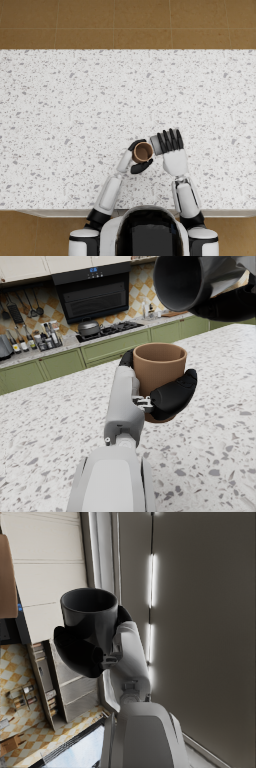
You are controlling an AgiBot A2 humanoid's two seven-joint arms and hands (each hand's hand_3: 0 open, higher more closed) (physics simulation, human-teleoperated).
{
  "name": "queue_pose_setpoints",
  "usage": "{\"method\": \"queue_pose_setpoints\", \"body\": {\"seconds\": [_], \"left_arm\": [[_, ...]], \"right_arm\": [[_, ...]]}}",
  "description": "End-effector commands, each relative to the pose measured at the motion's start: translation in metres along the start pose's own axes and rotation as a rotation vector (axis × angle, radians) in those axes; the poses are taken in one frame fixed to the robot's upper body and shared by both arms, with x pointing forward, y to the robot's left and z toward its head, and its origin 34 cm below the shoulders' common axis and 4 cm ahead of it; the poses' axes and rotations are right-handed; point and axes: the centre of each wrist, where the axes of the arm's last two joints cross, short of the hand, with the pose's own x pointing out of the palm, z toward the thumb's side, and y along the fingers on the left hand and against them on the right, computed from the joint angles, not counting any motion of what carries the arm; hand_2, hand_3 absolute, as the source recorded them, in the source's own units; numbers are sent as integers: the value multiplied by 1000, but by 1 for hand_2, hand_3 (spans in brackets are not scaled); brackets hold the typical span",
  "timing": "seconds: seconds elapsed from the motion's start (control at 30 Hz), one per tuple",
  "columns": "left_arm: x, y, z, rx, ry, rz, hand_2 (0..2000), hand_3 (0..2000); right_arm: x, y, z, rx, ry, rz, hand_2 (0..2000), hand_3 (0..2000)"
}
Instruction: Pick up two cups and pour the berry on the right into the cup on the left
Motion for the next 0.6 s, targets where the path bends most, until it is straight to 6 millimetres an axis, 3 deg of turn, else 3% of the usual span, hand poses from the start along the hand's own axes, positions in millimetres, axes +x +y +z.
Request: {"method": "queue_pose_setpoints", "body": {"seconds": [0.03, 0.1, 0.13, 0.17, 0.57, 0.6], "left_arm": [[0, 1, 0, 0, 16, 1, 2000, 1280], [-2, 5, 6, 21, 34, 10, 2000, 1280], [-7, 4, 4, 56, 408, -316, 2000, 1280], [-3, 7, 6, 34, 133, -69, 2000, 1280], [-8, 7, 8, 38, 141, -47, 2000, 1280], [-6, 7, 2, 14, 139, -57, 2000, 1280]], "right_arm": [[-5, -3, 3, 1, 20, -23, 2000, 1280], [-8, -4, 4, 8, 74, -41, 2000, 1280], [-9, -5, 4, 13, 100, -47, 2000, 1280], [-9, -5, 4, 18, 131, -46, 2000, 1280], [-6, -2, 2, 61, 499, -15, 2000, 1280], [-6, -2, 2, 64, 522, -15, 2000, 1280]]}}
